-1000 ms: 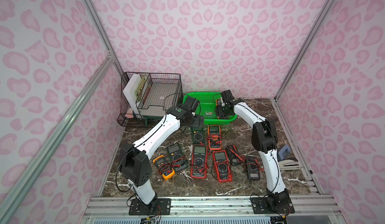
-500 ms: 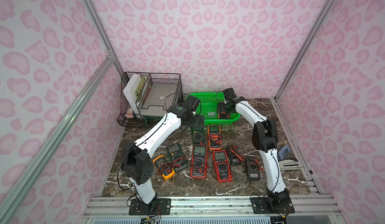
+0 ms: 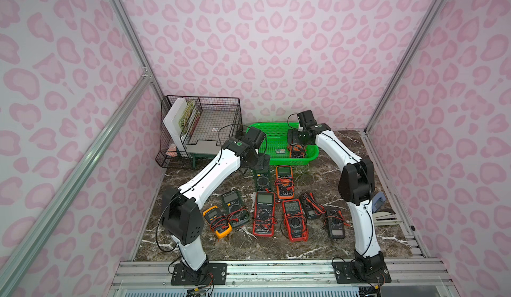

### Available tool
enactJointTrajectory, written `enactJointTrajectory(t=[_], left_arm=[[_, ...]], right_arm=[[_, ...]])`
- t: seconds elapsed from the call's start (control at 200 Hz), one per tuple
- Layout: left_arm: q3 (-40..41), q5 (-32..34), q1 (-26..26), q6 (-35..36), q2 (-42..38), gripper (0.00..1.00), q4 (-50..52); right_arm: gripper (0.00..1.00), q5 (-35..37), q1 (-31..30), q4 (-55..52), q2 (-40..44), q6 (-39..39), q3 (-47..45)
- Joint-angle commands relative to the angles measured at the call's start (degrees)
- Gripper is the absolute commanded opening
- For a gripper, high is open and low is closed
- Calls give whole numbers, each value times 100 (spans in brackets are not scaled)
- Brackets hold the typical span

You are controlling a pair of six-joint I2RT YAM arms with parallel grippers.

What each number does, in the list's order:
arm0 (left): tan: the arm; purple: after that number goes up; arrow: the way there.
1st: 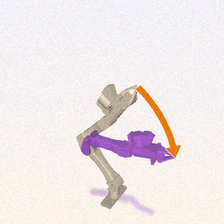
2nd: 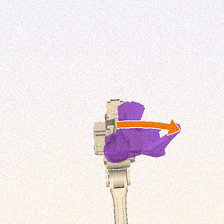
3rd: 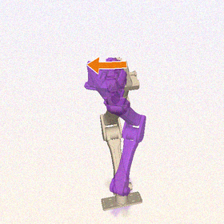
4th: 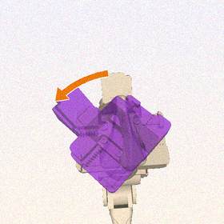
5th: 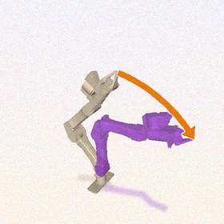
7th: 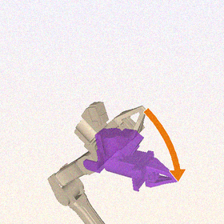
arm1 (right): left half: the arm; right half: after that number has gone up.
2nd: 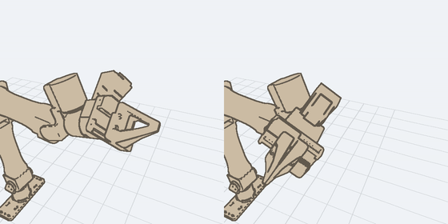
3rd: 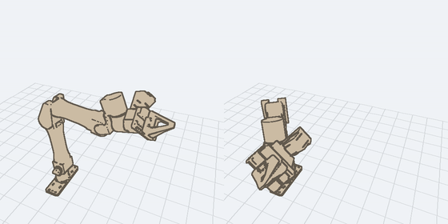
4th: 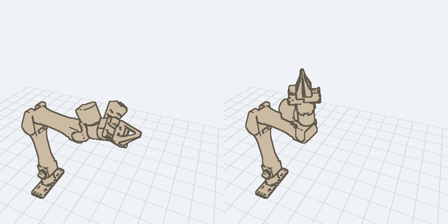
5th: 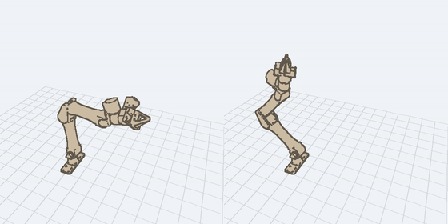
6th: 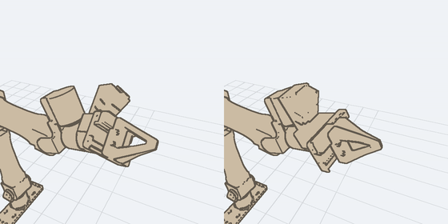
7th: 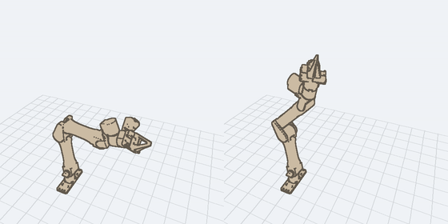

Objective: Put the multimeter into the basket
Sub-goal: Place the multimeter in the basket.

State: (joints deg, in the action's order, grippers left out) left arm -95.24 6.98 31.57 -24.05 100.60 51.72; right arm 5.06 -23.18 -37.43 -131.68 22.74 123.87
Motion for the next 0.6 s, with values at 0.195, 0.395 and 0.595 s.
enactJointTrajectory(t=[0.195, 0.395, 0.595], left_arm=[[777, -224, 22, -287, -567, 98, 286], [1648, -219, 257, -572, -1116, 99, 159], [2262, -69, 711, -981, -1435, 99, -43]], right_arm=[[99, -129, -176, 223, 1050, 106, -1063], [99, -201, -307, 552, 1903, 280, -2283], [99, -235, -432, 793, 2733, 486, -3410]])
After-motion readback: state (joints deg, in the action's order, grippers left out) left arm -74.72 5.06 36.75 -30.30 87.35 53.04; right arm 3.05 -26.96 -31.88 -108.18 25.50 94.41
